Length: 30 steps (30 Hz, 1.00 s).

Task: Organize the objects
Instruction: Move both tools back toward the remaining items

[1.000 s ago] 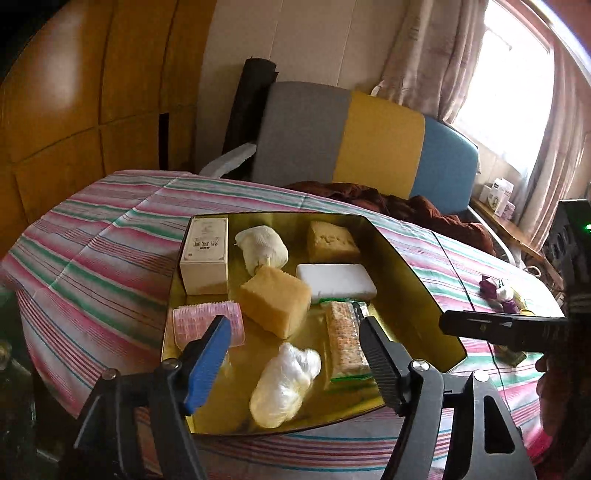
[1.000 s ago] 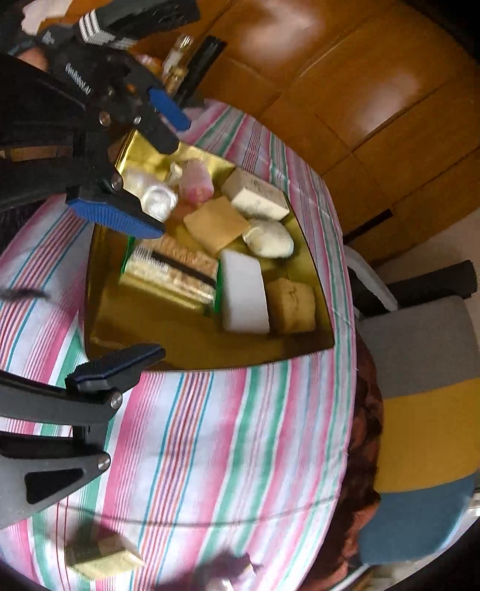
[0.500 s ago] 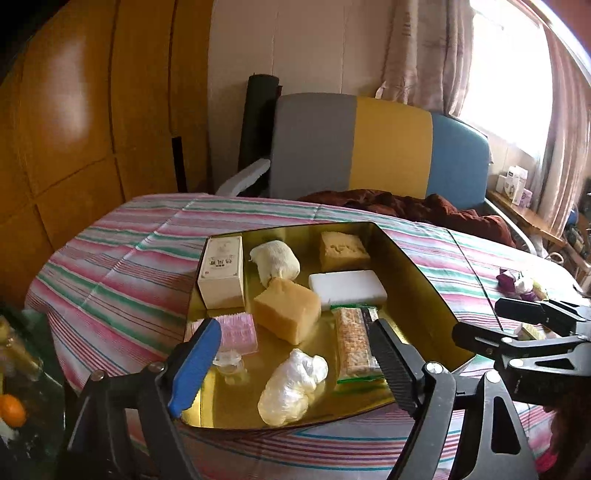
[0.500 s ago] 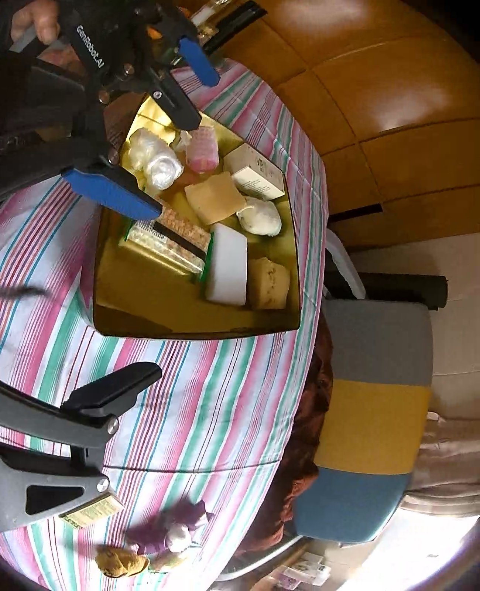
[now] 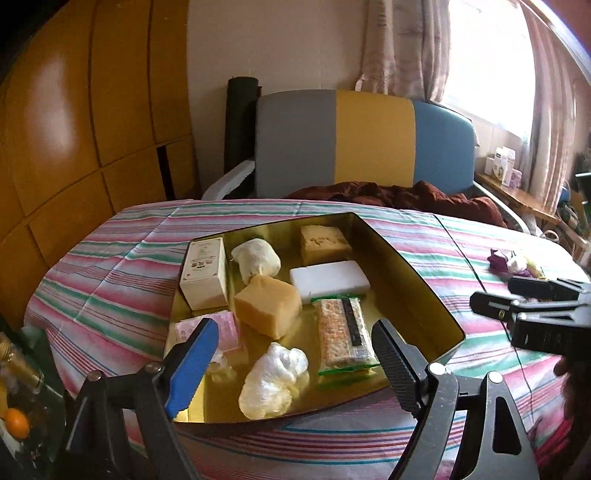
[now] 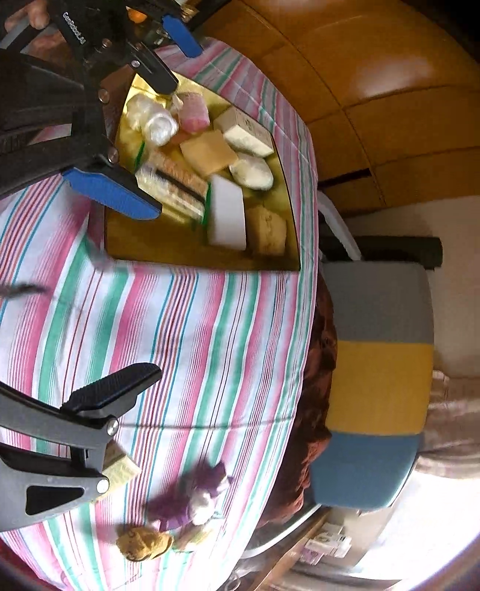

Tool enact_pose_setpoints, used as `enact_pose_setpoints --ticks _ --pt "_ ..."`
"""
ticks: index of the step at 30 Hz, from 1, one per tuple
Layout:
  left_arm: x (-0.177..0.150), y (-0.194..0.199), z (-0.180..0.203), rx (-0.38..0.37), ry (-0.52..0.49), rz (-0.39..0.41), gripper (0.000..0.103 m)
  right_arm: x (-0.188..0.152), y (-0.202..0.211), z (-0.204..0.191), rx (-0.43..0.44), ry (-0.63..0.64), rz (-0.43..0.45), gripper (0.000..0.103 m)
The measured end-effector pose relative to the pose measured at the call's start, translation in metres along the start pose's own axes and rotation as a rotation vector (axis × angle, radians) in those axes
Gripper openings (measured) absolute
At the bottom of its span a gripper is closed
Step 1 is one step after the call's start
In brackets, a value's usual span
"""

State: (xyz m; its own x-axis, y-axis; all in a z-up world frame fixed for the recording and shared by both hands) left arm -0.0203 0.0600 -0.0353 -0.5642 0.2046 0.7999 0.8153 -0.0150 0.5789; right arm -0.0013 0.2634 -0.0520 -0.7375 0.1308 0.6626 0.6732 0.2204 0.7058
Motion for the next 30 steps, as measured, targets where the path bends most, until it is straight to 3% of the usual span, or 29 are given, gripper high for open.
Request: enact_pose_setpoints --ticks 7,12,18,22,26,30 --pt "-0.002 0.0 0.014 -0.025 -0.038 -0.004 0.086 0.002 0.018 0.043 -0.076 -0.041 0.019 0.082" --pt "-0.001 0.002 0.027 -0.071 -0.068 0.001 0.086 0.009 0.043 0.095 -0.165 -0.1 0.052 0.082" --pt "0.002 0.004 0.049 -0.121 -0.111 0.005 0.086 0.014 0.094 0.195 -0.296 -0.316 0.164 0.082" --pt "0.007 0.006 0.072 -0.167 -0.146 0.009 0.086 -0.006 0.128 0.261 -0.366 -0.544 0.273 0.084" --pt "0.012 0.009 0.101 -0.227 -0.191 0.013 0.086 -0.041 0.142 0.305 -0.286 -0.823 0.353 0.084" --pt "0.014 0.014 0.139 -0.306 -0.242 0.011 0.086 -0.049 0.145 0.312 -0.247 -0.89 0.363 0.084"
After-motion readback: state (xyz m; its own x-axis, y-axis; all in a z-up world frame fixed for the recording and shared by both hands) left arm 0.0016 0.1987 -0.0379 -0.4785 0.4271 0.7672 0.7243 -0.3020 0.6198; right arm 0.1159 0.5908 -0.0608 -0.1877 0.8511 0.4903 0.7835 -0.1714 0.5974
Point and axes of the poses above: each gripper's, at about its wrist camera, not at the fingertips, and y roughly against the way its jaws point, z to its right, x to its top, the point moved 3 cm from there along -y, roughly the way its jaws point, and after that the axes turned 14 degrees about x, right-handed, at the moved point
